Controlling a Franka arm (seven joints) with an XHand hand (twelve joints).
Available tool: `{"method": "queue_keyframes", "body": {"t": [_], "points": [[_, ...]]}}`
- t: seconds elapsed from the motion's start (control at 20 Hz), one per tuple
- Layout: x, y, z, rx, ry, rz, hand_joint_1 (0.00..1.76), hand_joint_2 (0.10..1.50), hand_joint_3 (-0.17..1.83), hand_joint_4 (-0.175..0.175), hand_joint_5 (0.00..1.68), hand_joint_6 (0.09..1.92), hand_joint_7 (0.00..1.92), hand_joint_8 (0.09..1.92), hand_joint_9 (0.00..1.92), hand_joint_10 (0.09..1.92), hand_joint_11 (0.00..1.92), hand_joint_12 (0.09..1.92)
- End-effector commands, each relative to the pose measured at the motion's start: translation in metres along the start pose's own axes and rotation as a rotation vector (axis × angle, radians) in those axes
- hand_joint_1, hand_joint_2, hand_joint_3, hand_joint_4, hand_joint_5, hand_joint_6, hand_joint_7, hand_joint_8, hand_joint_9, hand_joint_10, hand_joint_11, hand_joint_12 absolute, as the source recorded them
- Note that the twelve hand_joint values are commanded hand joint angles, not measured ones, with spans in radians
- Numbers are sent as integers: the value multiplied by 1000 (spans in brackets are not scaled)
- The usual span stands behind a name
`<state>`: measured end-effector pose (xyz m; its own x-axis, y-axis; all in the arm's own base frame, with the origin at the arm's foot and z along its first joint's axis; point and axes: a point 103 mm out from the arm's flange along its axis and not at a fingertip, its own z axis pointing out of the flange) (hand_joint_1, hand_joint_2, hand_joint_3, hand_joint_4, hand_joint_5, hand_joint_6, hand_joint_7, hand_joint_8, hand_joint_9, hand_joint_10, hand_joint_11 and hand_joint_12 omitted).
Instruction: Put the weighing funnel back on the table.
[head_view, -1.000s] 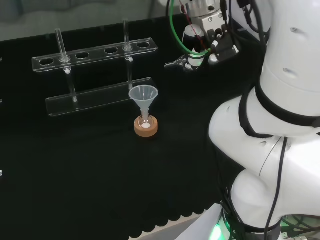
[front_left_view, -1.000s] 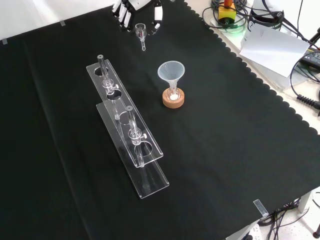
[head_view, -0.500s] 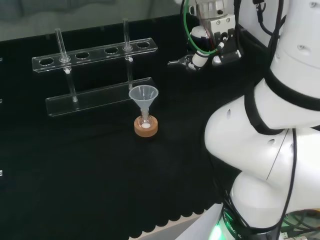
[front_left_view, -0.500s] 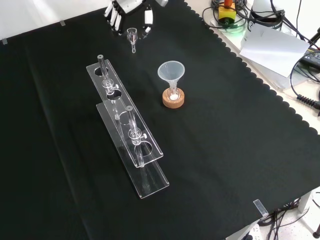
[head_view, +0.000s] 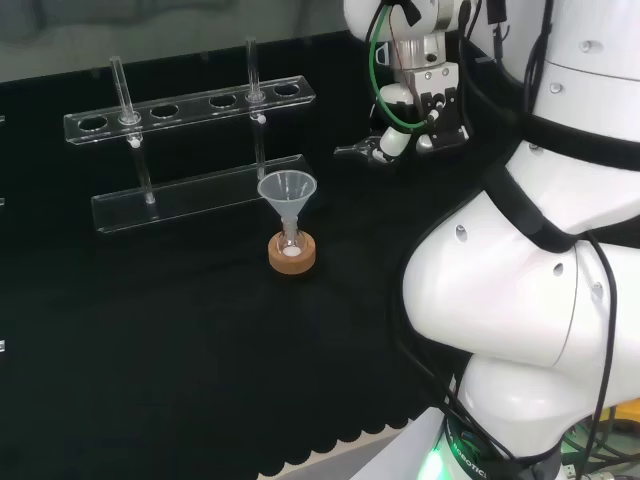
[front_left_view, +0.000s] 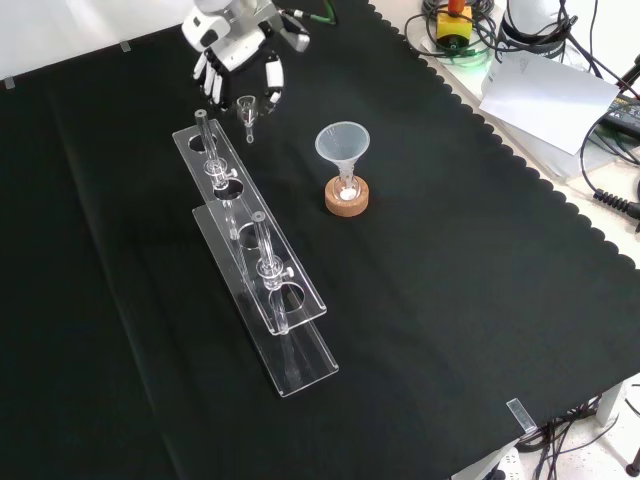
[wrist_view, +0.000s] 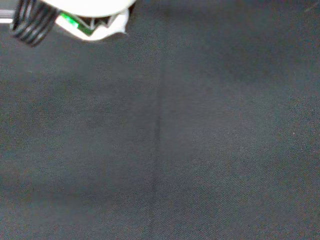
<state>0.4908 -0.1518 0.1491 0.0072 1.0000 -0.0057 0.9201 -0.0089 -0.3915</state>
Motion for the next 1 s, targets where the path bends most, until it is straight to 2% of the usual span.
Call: {"method": "queue_keyframes", "body": {"t": [0.05, 0.4, 0.75, 1.0], "points": [[-17, 22, 20, 34, -10, 12, 1092, 642, 787, 175, 1154, 944, 680, 636, 868, 445, 425, 1270], [-22, 29, 39, 52, 12, 14, 1092, 643, 787, 175, 1152, 947, 676, 636, 865, 447, 420, 1273], [-21, 34, 56, 51, 31, -3, 1091, 644, 786, 175, 1150, 949, 673, 637, 862, 450, 418, 1276], [-21, 39, 62, 51, 22, -12, 1090, 645, 785, 175, 1148, 952, 672, 637, 861, 452, 417, 1278]]}}
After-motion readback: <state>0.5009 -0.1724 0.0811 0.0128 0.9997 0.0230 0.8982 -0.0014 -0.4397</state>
